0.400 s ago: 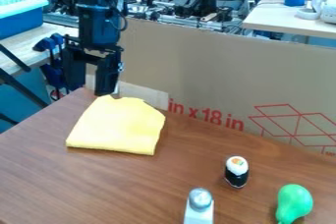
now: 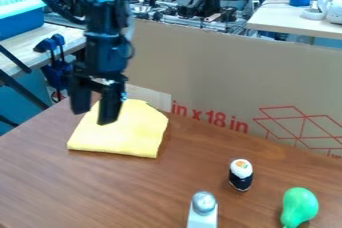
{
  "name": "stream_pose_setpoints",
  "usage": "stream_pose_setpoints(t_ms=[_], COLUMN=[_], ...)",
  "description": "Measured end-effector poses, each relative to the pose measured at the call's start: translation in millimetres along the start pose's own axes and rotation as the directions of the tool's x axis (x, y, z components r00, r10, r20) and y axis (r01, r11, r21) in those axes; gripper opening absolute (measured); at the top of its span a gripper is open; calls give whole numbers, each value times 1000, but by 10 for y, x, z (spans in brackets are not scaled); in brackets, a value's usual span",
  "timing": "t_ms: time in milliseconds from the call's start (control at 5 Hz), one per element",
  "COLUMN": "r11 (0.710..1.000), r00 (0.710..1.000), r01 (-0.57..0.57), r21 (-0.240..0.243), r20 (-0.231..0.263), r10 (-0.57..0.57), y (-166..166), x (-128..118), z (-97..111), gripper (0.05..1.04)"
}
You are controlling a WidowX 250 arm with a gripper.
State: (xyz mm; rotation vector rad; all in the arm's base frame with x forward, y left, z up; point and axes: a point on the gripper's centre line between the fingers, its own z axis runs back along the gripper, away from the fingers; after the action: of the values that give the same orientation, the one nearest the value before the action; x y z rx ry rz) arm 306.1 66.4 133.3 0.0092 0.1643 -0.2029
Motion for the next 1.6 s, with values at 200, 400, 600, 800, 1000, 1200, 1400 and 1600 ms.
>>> stream_pose_setpoints(t_ms=[200, 400, 600, 800, 1000, 1200, 1400, 1600], r11=[989, 979, 955, 918, 869, 829, 843, 840], r00=[989, 976, 950, 915, 867, 829, 846, 845], r01=[135, 191, 294, 396, 496, 556, 533, 534], r21=[-55, -69, -37, -14, -3, 53, 67, 95], r20=[76, 116, 121, 91, 68, 29, -19, -15], r10=[-130, -182, -287, -394, -494, -558, -533, -535], y=[-323, -450, -778, -1047, -1312, -1567, -1568, -1604], x=[-137, -300, -305, -288, -241, -225, -306, -399], z=[33, 23, -51, -156, -293, -356, -424, -385], gripper=[1001, 1001, 1001, 1001, 1001, 1001, 1001, 1001])
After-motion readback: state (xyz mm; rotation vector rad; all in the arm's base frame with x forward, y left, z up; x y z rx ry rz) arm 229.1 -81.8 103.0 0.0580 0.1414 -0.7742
